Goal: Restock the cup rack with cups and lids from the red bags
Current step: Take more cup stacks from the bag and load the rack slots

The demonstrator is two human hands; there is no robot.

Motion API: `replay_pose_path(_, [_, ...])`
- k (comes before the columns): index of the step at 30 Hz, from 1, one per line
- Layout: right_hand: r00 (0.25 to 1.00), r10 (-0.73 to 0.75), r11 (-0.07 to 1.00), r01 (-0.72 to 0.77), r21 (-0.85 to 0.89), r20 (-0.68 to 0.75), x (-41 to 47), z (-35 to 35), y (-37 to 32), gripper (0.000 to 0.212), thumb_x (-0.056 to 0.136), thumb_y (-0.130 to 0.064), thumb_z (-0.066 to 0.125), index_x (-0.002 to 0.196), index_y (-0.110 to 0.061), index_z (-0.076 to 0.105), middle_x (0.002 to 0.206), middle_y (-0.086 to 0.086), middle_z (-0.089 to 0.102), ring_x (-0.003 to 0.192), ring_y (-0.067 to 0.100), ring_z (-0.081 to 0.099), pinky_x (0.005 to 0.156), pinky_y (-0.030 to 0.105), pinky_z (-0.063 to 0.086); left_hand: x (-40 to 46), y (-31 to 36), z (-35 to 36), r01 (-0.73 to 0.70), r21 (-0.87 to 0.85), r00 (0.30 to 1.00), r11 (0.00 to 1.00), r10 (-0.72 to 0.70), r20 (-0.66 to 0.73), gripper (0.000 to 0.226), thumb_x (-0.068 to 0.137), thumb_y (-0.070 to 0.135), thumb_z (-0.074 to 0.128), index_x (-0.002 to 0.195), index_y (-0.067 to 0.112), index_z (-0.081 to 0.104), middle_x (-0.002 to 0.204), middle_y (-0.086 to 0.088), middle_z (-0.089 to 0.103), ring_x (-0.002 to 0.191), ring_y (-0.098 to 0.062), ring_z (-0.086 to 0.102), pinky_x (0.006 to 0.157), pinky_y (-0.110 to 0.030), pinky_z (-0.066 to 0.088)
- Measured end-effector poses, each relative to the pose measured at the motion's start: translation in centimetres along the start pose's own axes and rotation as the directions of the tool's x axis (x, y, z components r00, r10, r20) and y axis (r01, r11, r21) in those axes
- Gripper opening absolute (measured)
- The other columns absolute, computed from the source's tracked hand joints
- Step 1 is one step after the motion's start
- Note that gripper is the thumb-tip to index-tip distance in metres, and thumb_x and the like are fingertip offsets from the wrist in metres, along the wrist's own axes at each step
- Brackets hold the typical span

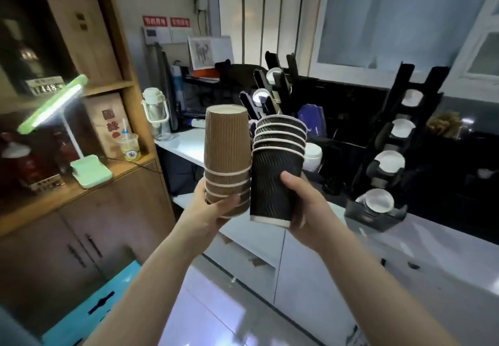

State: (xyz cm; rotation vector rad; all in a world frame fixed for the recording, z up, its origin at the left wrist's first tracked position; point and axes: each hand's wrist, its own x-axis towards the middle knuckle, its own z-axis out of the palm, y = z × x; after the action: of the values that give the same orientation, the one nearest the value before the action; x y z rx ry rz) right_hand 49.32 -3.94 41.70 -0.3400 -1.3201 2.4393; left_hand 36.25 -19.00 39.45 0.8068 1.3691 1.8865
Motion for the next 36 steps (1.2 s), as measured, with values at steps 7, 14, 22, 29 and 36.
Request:
replay_pose_path(7, [1.000, -0.008, 0.994, 0.006, -0.107, -0.019, 6.9, 2.6, 0.1, 0.065, 0.072, -0.032, 0.073, 0.130, -0.014, 0.049, 0.120, 0.012, 0.066, 0.108, 0.030, 0.065, 0.083, 0.043, 0.054, 5.2, 1.6, -5.0, 0.017, 0.110, 0.998, 0.994, -0.010, -0.059, 0.079, 0.045, 0.028, 0.093, 0.114, 0.008, 0.060, 0.107, -0.009, 0.071, 0.103, -0.025, 0.065, 0.093, -0.041, 0.052])
replay_pose_path(14, [0.989, -0.066, 0.985, 0.043, -0.168, -0.133, 15.2, 0.8, -2.4, 0.070, 0.075, -0.032, 0.073, 0.134, -0.006, 0.045, 0.125, 0.018, 0.061, 0.111, 0.037, 0.062, 0.093, 0.056, 0.049, 12.6, 1.8, -7.2, -0.021, 0.094, 0.991, 0.995, 0.033, -0.126, 0.056, 0.062, 0.012, 0.076, 0.116, 0.013, 0.060, 0.108, -0.005, 0.071, 0.101, -0.016, 0.066, 0.091, -0.033, 0.047])
replay_pose_path(22, [0.939, -0.337, 0.753, 0.220, -0.620, -0.076, 25.1, -1.2, -7.2, 0.069, 0.060, -0.030, 0.081, 0.124, -0.029, 0.055, 0.117, 0.000, 0.064, 0.102, 0.012, 0.065, 0.083, 0.033, 0.053, 21.9, 3.3, -11.2, -0.142, 0.119, 0.971, 0.983, 0.162, -0.174, 0.081, 0.052, 0.026, 0.090, 0.123, 0.013, 0.053, 0.111, -0.003, 0.070, 0.107, -0.018, 0.065, 0.082, -0.027, 0.053])
replay_pose_path(29, [0.802, -0.585, 0.558, 0.288, -0.779, -0.122, 29.9, -1.8, -8.4, 0.063, 0.051, -0.041, 0.082, 0.109, -0.036, 0.058, 0.108, -0.009, 0.060, 0.087, -0.004, 0.063, 0.064, 0.008, 0.047, 27.6, 2.7, -15.3, -0.128, 0.100, 0.972, 0.987, 0.144, -0.186, 0.097, 0.041, 0.031, 0.096, 0.128, 0.023, 0.052, 0.119, 0.000, 0.066, 0.112, -0.017, 0.062, 0.100, -0.042, 0.044])
replay_pose_path(36, [0.761, -0.618, 0.601, 0.296, -0.742, -0.197, 30.9, 0.7, -7.2, 0.052, 0.055, -0.037, 0.081, 0.101, -0.030, 0.057, 0.100, -0.001, 0.068, 0.079, 0.004, 0.067, 0.062, 0.016, 0.049, 32.2, 3.6, -19.9, -0.089, 0.076, 0.992, 0.993, 0.095, -0.080, 0.097, 0.039, 0.037, 0.096, 0.126, 0.027, 0.055, 0.120, 0.002, 0.066, 0.114, -0.016, 0.060, 0.106, -0.043, 0.038])
